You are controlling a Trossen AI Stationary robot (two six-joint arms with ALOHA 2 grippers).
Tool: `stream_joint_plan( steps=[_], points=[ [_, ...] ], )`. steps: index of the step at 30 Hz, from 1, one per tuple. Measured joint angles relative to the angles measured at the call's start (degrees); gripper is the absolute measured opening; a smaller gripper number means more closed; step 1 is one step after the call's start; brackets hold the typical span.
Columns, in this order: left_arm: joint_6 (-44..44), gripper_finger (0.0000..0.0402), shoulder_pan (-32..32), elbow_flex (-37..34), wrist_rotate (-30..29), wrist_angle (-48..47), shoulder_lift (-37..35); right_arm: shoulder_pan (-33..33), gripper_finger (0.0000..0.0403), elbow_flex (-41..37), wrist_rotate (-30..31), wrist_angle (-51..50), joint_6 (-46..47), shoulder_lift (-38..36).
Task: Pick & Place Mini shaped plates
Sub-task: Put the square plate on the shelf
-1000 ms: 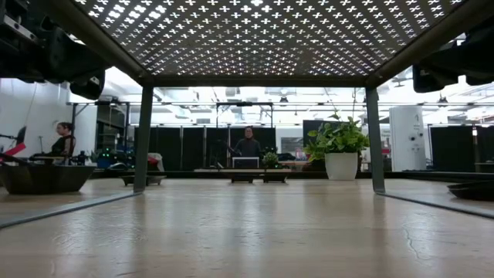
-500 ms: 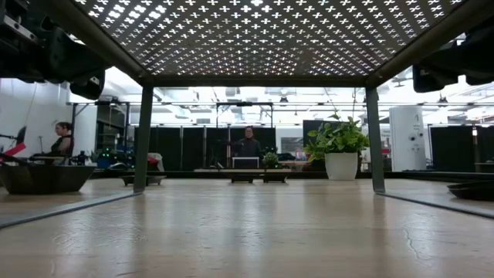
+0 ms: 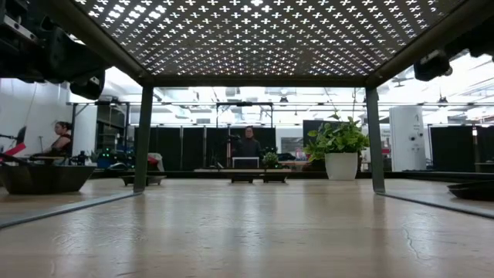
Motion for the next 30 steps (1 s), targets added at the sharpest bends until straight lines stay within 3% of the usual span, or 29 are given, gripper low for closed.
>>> stream_joint_plan(
  steps=[8, 13, 19, 24, 30],
  points=[
    [0.0, 0.0000, 0.0, 0.0, 0.0, 0.0, 0.0, 0.0, 0.0063, 0.0, -0.8, 6.1, 8.5, 0.1],
    [0.0, 0.0000, 0.0, 0.0, 0.0, 0.0, 0.0, 2.8, 0.0063, 0.2, -5.8, 7.3, 12.1, 2.7],
    [0.0, 0.0000, 0.0, 0.0, 0.0, 0.0, 0.0, 9.3, 0.0059, 3.0, 1.9, 6.6, 14.0, 13.1],
    [0.0, 0.0000, 0.0, 0.0, 0.0, 0.0, 0.0, 12.4, 0.0022, 11.5, 3.5, -5.4, 20.0, 22.1],
    [0.0, 0.0000, 0.0, 0.0, 0.0, 0.0, 0.0, 13.9, 0.0009, 27.8, 3.0, -34.9, 26.8, 31.4]
  ],
)
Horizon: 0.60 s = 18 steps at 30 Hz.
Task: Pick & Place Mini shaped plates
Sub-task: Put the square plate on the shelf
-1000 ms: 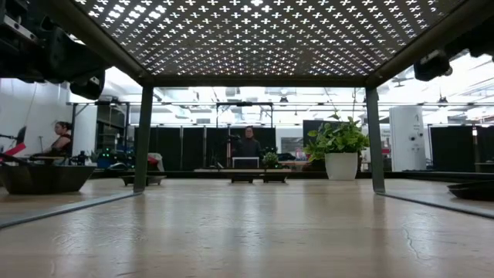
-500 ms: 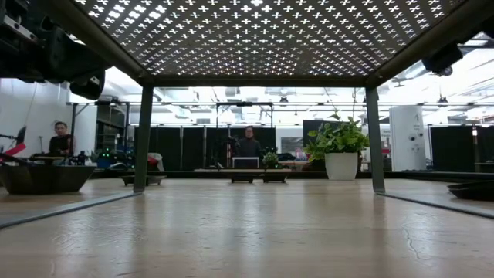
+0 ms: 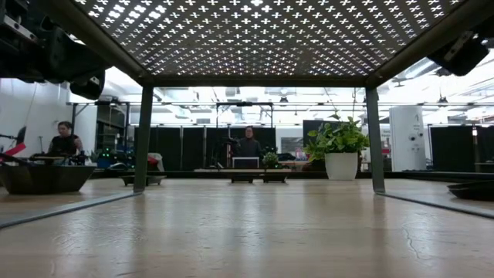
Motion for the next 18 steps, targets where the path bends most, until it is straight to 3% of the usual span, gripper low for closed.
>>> stream_joint_plan(
  steps=[4, 7, 13, 18],
  points=[
    [0.0, 0.0000, 0.0, 0.0, 0.0, 0.0, 0.0, 2.2, 0.0008, 9.6, -2.4, -19.4, 7.5, 7.2],
    [0.0, 0.0000, 0.0, 0.0, 0.0, 0.0, 0.0, 5.2, 0.0008, 14.2, -2.9, -28.6, 14.3, 12.9],
    [0.0, 0.0000, 0.0, 0.0, 0.0, 0.0, 0.0, 13.6, 0.0008, 18.6, -6.4, -35.6, 23.5, 24.7],
    [0.0, 0.0000, 0.0, 0.0, 0.0, 0.0, 0.0, 20.7, 0.0018, 21.9, -7.7, -37.7, 25.2, 35.2]
  ],
)
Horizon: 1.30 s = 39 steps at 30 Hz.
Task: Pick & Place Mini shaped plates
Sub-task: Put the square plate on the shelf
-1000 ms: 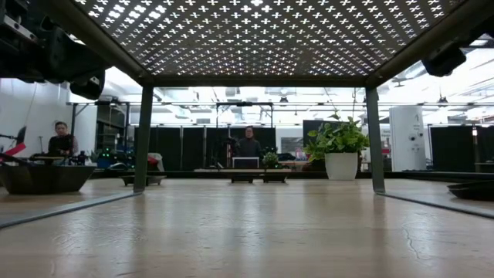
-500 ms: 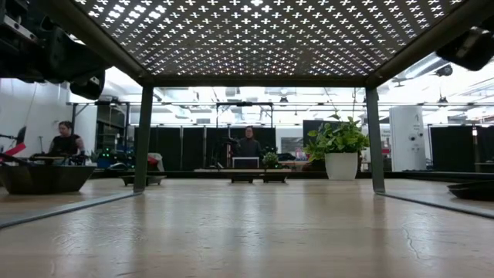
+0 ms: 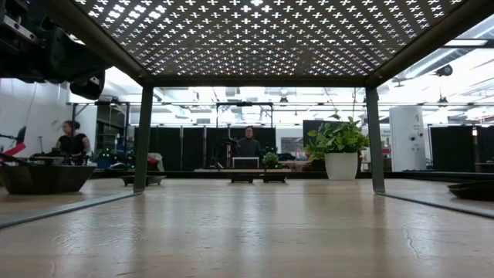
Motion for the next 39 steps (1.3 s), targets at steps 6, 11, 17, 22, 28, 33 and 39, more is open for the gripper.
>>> stream_joint_plan(
  steps=[6, 11, 17, 22, 28, 33, 39],
  points=[
    [0.0, 0.0000, 0.0, 0.0, 0.0, 0.0, 0.0, 4.8, 0.0070, 5.8, 0.8, -6.1, -1.8, 12.7],
    [0.0, 0.0000, 0.0, 0.0, 0.0, 0.0, 0.0, 6.7, 0.0119, 8.9, 1.4, -9.1, -4.8, 21.2],
    [0.0, 0.0000, 0.0, 0.0, 0.0, 0.0, 0.0, 9.2, 0.0136, 9.5, 4.5, -8.8, -4.2, 25.7],
    [0.0, 0.0000, 0.0, 0.0, 0.0, -0.1, 0.0, 10.8, 0.0128, 7.5, 5.3, -8.4, 0.1, 26.0],
    [0.0, 0.0000, 0.0, 0.0, 0.0, -0.1, 0.0, 12.3, 0.0119, 4.1, 5.3, -5.9, 3.0, 25.5],
    [0.0, 0.0000, 0.0, 0.0, 0.0, -0.4, 0.0, 12.5, 0.0114, 2.1, 5.6, -5.1, 4.1, 25.6],
    [0.0, 0.0000, 0.0, 0.0, 0.0, -0.4, 0.0, 12.5, 0.0116, 0.9, 5.7, -3.9, 4.3, 25.6]
  ],
)
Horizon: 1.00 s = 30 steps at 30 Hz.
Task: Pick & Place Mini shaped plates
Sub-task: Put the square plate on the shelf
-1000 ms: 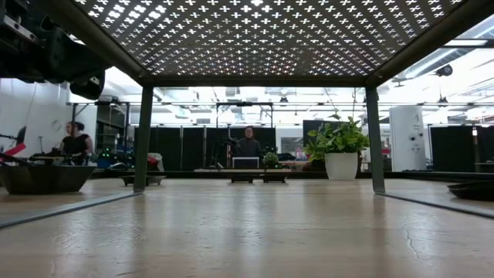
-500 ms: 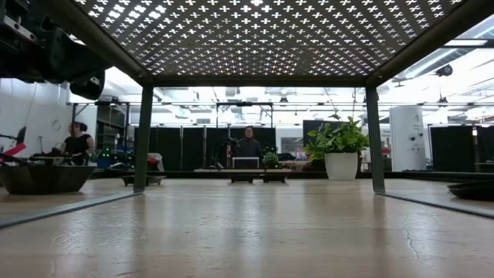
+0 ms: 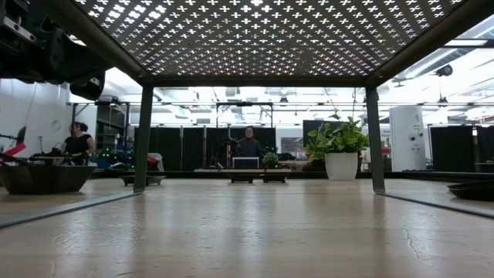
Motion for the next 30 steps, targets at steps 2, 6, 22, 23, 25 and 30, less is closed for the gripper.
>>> stream_joint_plan(
  steps=[2, 6, 22, 23, 25, 30],
  points=[
    [0.0, 0.0000, 0.0, 0.0, 0.0, 0.0, 0.0, 0.0, 0.0116, 0.0, 0.6, 0.0, 0.0, 0.0],
    [0.0, 0.0000, 0.0, 0.0, 0.0, 0.0, 0.0, 0.0, 0.0107, -0.1, 2.1, 0.1, 0.0, 0.0],
    [0.0, 0.0000, 0.0, 0.0, 0.0, 0.0, 0.0, 0.0, 0.0057, -0.7, 2.3, 1.3, 0.2, 0.1],
    [0.0, 0.0000, 0.0, 0.0, 0.0, 0.0, 0.0, 0.0, 0.0055, -0.9, 2.3, 1.5, 0.2, 0.1],
    [0.0, 0.0000, 0.0, 0.0, 0.0, 0.0, 0.0, 0.0, 0.0050, -1.3, 2.1, 1.5, 0.4, 0.1],
    [0.0, 0.0000, 0.0, 0.0, 0.0, 0.0, 0.0, 0.0, 0.0022, -2.1, 1.9, 1.6, 1.2, 0.1]
  ],
)
